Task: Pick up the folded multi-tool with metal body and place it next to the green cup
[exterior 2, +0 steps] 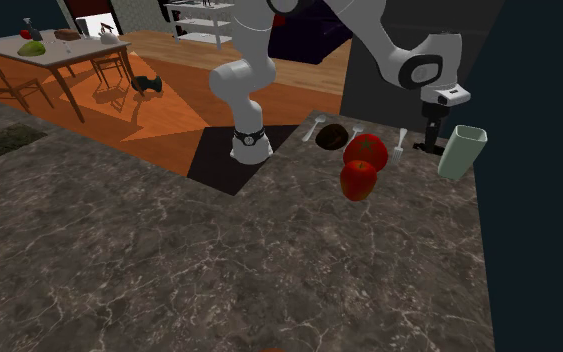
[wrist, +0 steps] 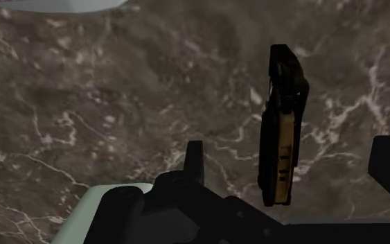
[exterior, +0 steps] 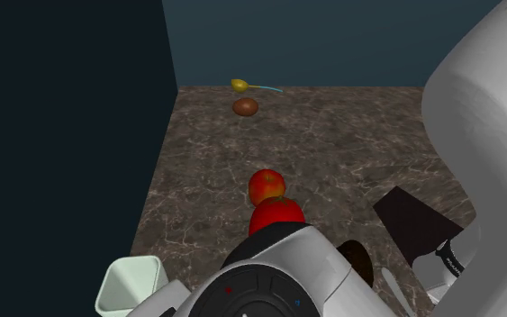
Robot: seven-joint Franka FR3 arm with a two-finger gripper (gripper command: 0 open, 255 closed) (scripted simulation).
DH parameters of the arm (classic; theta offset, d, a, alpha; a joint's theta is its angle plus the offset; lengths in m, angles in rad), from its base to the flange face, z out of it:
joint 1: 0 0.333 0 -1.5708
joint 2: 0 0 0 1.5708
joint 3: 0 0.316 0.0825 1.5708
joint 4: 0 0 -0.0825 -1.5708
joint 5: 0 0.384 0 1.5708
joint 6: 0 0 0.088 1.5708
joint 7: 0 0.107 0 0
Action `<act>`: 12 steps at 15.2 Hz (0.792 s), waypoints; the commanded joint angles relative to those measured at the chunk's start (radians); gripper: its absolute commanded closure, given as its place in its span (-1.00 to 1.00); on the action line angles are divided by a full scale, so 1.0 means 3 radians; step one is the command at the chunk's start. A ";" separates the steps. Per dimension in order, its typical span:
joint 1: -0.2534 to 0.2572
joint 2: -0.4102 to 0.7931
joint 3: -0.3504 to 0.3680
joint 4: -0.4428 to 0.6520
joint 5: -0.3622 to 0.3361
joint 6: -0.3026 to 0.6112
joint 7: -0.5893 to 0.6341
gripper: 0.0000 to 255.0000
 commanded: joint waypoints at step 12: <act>-0.0173 -0.0384 0.0211 -0.0079 0.0367 -0.0228 -0.0237 -1.00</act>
